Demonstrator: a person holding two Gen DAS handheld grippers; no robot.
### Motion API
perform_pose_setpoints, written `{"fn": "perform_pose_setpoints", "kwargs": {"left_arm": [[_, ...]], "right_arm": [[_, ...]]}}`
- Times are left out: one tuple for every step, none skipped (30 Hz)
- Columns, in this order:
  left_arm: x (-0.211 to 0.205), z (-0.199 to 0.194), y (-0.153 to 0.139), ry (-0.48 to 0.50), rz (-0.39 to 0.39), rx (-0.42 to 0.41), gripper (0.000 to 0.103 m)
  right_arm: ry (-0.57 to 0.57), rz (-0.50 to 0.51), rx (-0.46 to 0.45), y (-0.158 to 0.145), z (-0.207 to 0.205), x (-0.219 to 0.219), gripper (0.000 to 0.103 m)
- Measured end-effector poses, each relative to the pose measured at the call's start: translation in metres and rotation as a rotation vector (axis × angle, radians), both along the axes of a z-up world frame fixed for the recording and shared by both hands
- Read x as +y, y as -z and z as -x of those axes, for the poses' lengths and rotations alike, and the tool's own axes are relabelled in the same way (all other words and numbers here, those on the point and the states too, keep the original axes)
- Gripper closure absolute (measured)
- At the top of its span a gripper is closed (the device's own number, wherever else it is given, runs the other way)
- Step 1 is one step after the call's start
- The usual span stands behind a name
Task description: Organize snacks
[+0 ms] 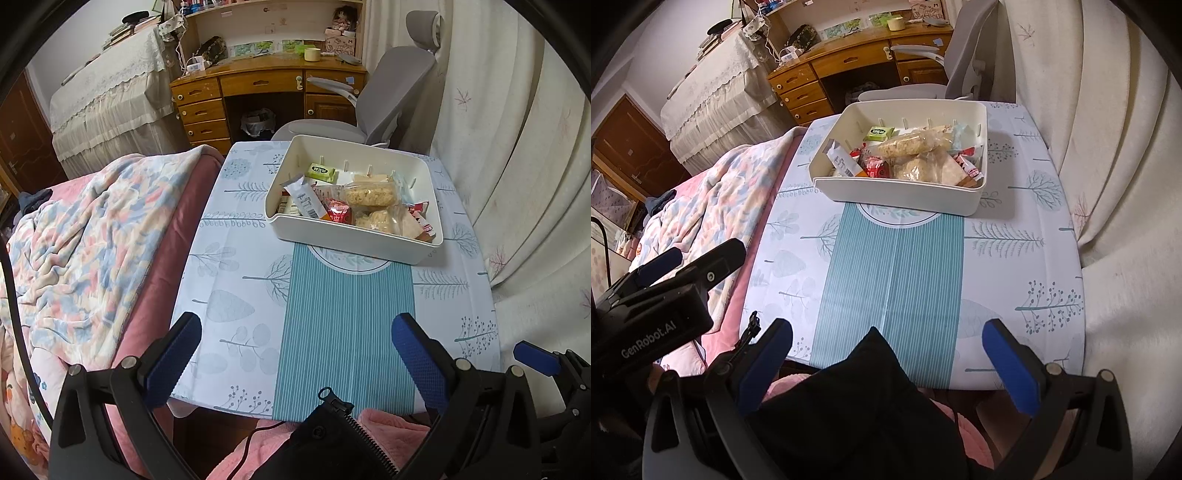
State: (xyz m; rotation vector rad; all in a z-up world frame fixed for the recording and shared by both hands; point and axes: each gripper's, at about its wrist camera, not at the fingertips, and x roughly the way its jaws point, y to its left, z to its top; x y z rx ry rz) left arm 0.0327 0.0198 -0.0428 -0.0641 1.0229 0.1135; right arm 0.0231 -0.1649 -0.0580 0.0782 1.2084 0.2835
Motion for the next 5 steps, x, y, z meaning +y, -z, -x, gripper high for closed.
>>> {"fn": "perform_pose_setpoints", "kwargs": {"left_arm": [[0.0002,0.0003,0.0001,0.0,0.0,0.0,0.001],[0.0005,0.0002,0.0,0.002,-0.001,0.0,0.001],[0.0007,0.0003,0.0,0.003,0.0,0.0,0.001],[0.0009,0.0005,0.0,0.004,-0.001,0.0,0.001],[0.0009,0.0005,0.0,0.004,-0.001,0.0,0.001]], "right_arm": [[-0.001,0.0,0.0,0.0003,0.0004,-0.0002,0.0],[-0.001,0.0,0.0,0.0003,0.0006,-0.0003,0.0],[0.0,0.0,0.0,0.0004,0.0008,-0.0002,0.0],[0.0,0.0,0.0,0.0002,0.0007,0.0,0.0],[0.001,0.0,0.0,0.0002,0.0007,0.0001,0.0]]}}
